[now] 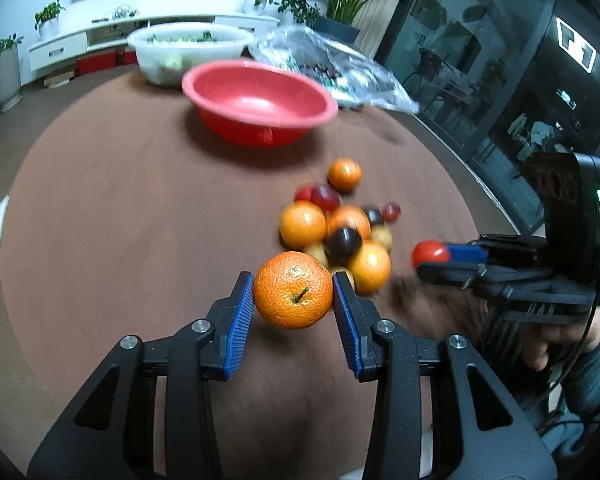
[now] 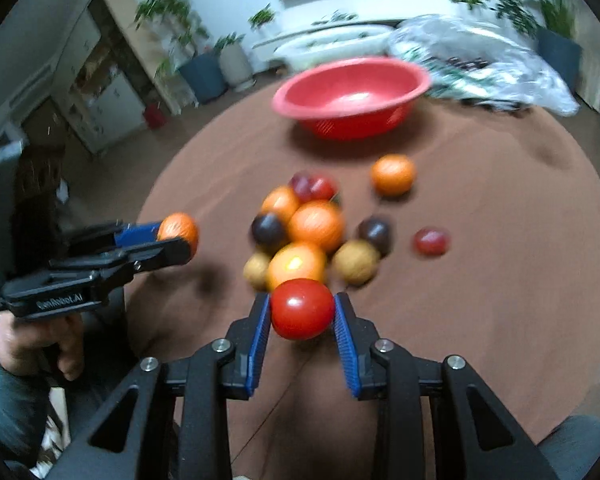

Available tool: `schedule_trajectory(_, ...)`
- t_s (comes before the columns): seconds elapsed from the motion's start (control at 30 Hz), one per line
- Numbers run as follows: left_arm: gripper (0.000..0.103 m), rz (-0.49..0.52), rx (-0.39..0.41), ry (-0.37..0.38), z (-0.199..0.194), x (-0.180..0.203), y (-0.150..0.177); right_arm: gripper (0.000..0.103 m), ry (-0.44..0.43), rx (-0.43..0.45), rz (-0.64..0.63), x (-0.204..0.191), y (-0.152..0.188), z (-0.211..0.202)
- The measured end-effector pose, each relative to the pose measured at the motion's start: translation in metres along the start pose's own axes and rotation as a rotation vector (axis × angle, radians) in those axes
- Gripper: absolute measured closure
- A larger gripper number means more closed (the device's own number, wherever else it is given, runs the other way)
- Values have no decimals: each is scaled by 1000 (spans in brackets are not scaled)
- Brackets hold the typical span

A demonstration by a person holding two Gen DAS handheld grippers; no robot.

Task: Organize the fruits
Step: 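Grasp the red tomato with the right gripper while the left gripper holds the tangerine, then carry tangerine and tomato into the red bowl and open both grippers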

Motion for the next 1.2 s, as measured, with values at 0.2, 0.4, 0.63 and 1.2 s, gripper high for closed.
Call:
schedule_trajectory(0.2,66,54,68,-69,-18,-6,-79,68,20,122,75,50,-64,-47)
schedule_trajectory(0.4,66,115,23,-159,11,-14,-175,68,34,119,-7,49,-148,-43)
schedule_trajectory(0.63,66,157,-107,-260,72,-28,-226,68,155,-11,-169,34,-206,15)
schedule_trajectory(1.2,65,194,-220,-309,140,-41,-226,68,281,-145,-237,47,-211,78)
Point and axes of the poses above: each gripper's, at about its wrist camera, not at the fingertips, and z roughly the way its jaws point, x to its right, y to its underside, the point moved 4 cm from there along z, roughly the way its jaws point, and after that the axes turned 14 degrees about -x, right-handed, at the moved point
